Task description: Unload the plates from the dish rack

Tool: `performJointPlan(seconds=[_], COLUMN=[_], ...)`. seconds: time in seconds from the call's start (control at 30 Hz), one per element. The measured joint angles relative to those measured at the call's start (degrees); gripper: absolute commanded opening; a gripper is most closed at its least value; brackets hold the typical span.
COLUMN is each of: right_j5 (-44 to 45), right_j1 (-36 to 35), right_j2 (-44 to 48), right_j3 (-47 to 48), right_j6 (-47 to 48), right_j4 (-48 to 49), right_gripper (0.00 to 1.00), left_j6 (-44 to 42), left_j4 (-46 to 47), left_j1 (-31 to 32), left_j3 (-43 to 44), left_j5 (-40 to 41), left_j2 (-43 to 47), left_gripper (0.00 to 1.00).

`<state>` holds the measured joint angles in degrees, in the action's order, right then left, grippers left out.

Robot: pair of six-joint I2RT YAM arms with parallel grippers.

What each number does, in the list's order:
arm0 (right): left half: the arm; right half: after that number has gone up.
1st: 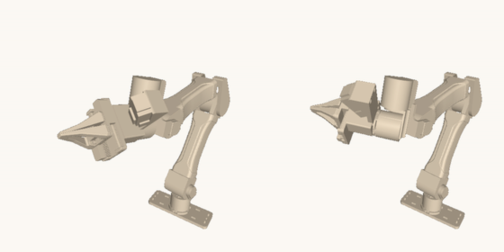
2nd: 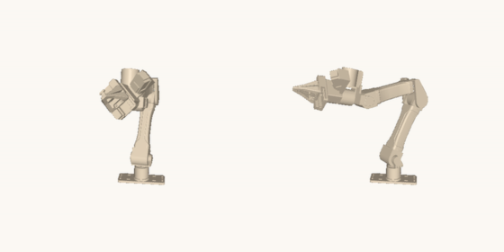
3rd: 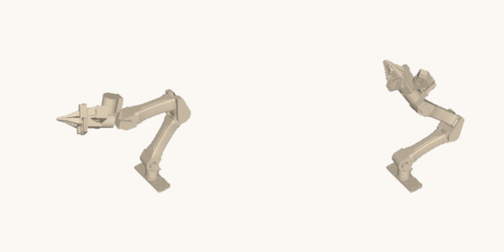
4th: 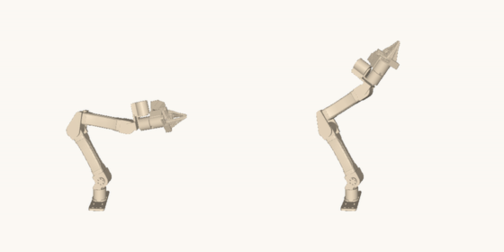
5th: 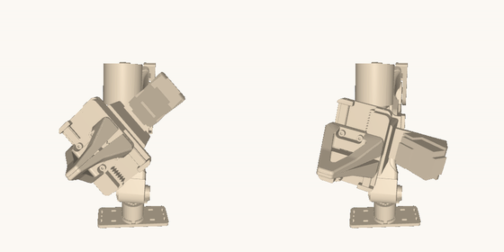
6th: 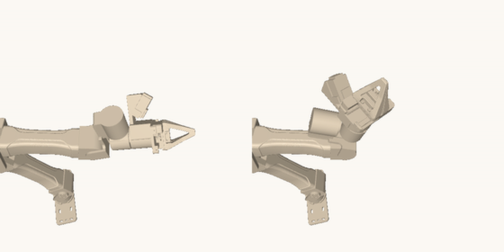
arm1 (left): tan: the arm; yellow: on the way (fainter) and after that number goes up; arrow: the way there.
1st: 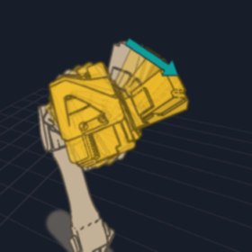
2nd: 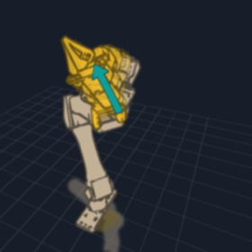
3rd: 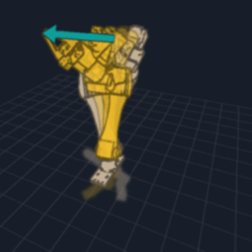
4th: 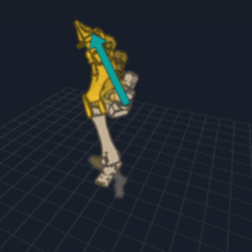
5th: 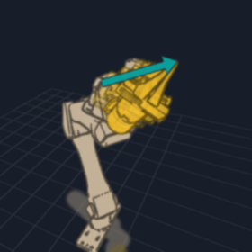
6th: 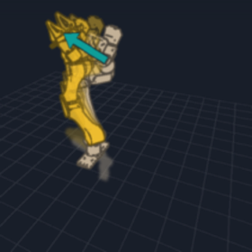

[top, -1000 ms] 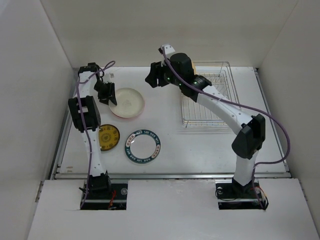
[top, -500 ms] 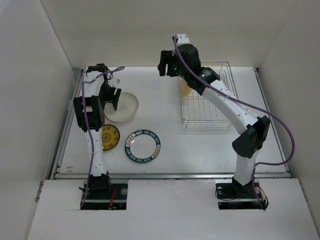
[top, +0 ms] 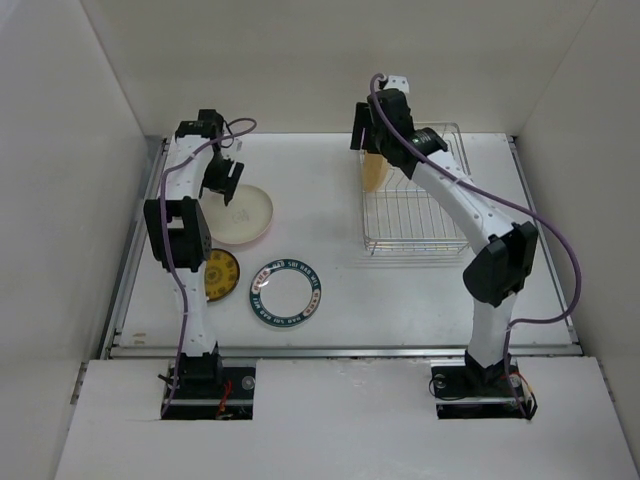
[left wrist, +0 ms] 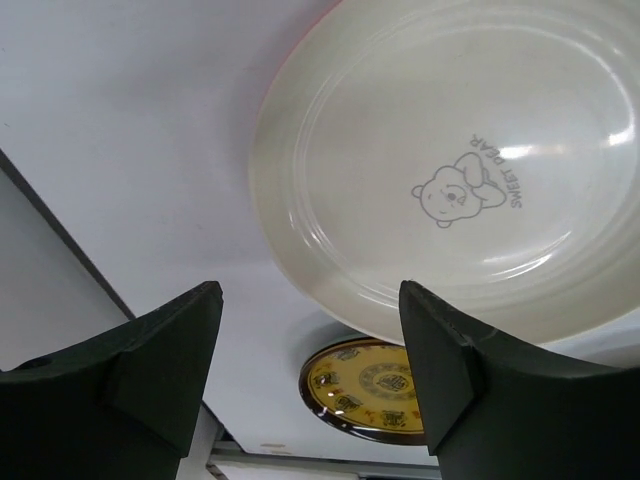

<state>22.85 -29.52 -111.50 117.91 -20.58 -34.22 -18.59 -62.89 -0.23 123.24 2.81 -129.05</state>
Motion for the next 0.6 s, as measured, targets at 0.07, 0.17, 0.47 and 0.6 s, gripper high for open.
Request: performJointPlan(seconds=[0.07, 0.17, 0.47, 0.6], right_j5=[0.1, 0.6, 10.2, 11.3], right_j1=[-0.2, 0.6, 2.7, 3.0], right_j2=[0.0, -1.2, -13.7, -19.4], right_j3=[-1.2, 0.0, 9.1, 10.1], right_j6=[0.0, 0.0, 0.0, 0.2], right_j4=[-0.5, -1.7, -3.1, -3.6], right_gripper=[0.74, 0.76, 0.82, 0.64], left_j6=[-0.3, -0.4, -0.4, -0.4], left_j4=[0.3, 0.5, 1.3, 0.7], left_j1=[1.3, 2.8, 2.7, 2.6], left_j3=[-0.3, -0.8, -7.5, -8.1], left_j5=[1.0, 2.0, 2.1, 0.0], left_j2=[0.6, 1.1, 9.2, 13.4], left_gripper=[0.69, 0.69, 0.73, 0.74])
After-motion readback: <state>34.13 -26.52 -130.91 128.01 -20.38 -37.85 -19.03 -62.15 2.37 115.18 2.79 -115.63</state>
